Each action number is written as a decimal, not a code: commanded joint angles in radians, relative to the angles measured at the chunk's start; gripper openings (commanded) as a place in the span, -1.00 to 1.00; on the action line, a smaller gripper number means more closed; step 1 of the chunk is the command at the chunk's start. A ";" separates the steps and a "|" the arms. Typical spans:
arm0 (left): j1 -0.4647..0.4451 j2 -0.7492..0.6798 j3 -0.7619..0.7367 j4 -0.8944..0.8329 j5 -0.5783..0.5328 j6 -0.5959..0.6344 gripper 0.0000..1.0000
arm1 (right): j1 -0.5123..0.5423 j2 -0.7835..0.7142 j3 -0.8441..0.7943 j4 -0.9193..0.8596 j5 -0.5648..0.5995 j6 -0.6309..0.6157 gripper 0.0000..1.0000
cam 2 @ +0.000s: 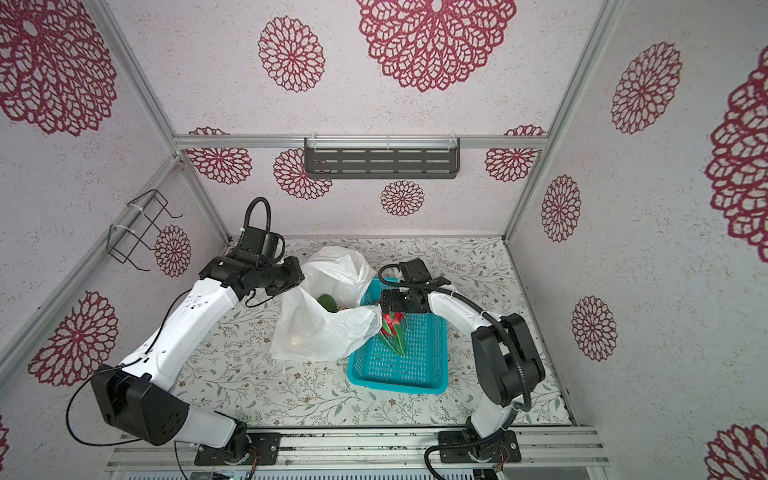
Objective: Place the fruits into the plastic bag
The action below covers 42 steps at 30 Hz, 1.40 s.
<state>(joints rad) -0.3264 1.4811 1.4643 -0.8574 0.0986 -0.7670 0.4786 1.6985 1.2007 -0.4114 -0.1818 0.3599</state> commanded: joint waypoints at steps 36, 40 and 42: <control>0.005 -0.019 0.005 0.005 -0.003 0.025 -1.00 | -0.115 -0.282 -0.047 0.160 -0.126 -0.034 -0.66; 0.005 -0.016 0.005 0.009 0.001 0.020 -1.00 | -0.105 -0.246 0.004 0.157 -0.210 -0.054 -0.64; 0.005 -0.017 0.004 0.008 0.006 0.013 -1.00 | -0.079 -0.223 0.028 0.151 -0.248 -0.067 -0.64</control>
<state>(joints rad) -0.3264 1.4792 1.4593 -0.8581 0.0967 -0.7525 0.3725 1.4620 1.1759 -0.2882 -0.3275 0.3378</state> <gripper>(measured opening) 0.042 0.890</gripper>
